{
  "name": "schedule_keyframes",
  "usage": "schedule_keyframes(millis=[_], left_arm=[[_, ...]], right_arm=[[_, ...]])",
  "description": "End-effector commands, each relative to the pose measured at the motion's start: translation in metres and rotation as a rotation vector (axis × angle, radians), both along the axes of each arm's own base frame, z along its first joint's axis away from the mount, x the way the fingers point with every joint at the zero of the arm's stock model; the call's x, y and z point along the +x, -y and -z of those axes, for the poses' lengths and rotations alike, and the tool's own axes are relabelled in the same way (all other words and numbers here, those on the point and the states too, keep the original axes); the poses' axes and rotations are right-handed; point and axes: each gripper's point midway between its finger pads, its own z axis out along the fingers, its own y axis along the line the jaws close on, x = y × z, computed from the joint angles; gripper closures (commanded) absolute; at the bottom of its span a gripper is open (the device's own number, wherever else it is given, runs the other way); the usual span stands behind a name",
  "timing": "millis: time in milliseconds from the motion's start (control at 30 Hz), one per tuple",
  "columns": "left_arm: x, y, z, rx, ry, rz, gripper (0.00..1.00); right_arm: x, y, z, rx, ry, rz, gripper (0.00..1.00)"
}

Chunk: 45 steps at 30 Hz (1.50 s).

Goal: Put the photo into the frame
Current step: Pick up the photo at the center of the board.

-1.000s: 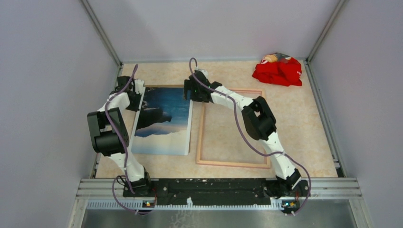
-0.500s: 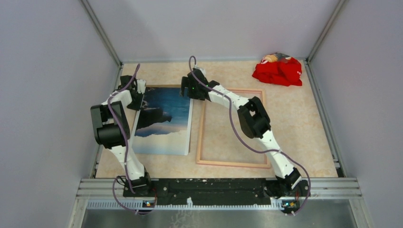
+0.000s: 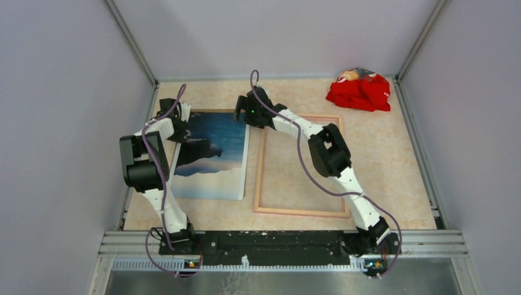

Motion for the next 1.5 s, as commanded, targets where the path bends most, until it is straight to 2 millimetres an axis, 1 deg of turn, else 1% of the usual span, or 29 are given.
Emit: schedule_keyframes(millis=[0,267,467,567,667,767,833,900,967,1033,1167,1300,1467], left_arm=[[-0.017,0.012,0.028,-0.022,-0.067,0.023,0.78],[-0.022,0.014,0.034,-0.014,-0.081,0.029,0.79],[-0.024,0.015,0.037,-0.008,-0.088,0.032,0.79],[-0.025,0.016,0.038,-0.007,-0.092,0.031,0.79],[-0.026,0.017,0.038,-0.004,-0.091,0.031,0.79],[-0.027,0.017,0.038,-0.004,-0.093,0.032,0.80],[-0.026,0.017,0.038,-0.004,-0.092,0.032,0.80],[-0.026,0.018,0.037,-0.004,-0.092,0.034,0.80],[-0.026,0.018,0.037,-0.004,-0.093,0.033,0.80],[-0.026,0.019,0.037,-0.005,-0.091,0.034,0.80],[-0.026,0.019,0.037,-0.004,-0.090,0.034,0.80],[-0.027,0.019,0.036,-0.005,-0.090,0.033,0.80],[-0.027,0.020,0.035,-0.006,-0.088,0.033,0.81]], right_arm=[[-0.001,-0.009,-0.020,0.071,0.039,-0.033,0.08],[-0.009,-0.011,-0.042,0.089,0.091,-0.059,0.10],[-0.017,-0.013,-0.068,0.119,0.142,-0.072,0.10],[-0.021,-0.016,-0.077,0.109,0.162,-0.080,0.11],[-0.025,-0.018,-0.082,0.096,0.171,-0.086,0.11],[-0.028,-0.018,-0.081,0.094,0.166,-0.093,0.11],[-0.032,-0.019,-0.081,0.101,0.161,-0.098,0.11],[-0.035,-0.020,-0.085,0.125,0.161,-0.101,0.11],[-0.039,-0.022,-0.092,0.176,0.156,-0.107,0.11],[-0.043,-0.025,-0.104,0.259,0.152,-0.117,0.11],[-0.055,-0.026,-0.122,0.472,0.075,-0.138,0.11],[-0.069,-0.029,-0.130,0.685,-0.015,-0.162,0.11],[-0.080,-0.031,-0.134,0.833,-0.063,-0.184,0.12]])
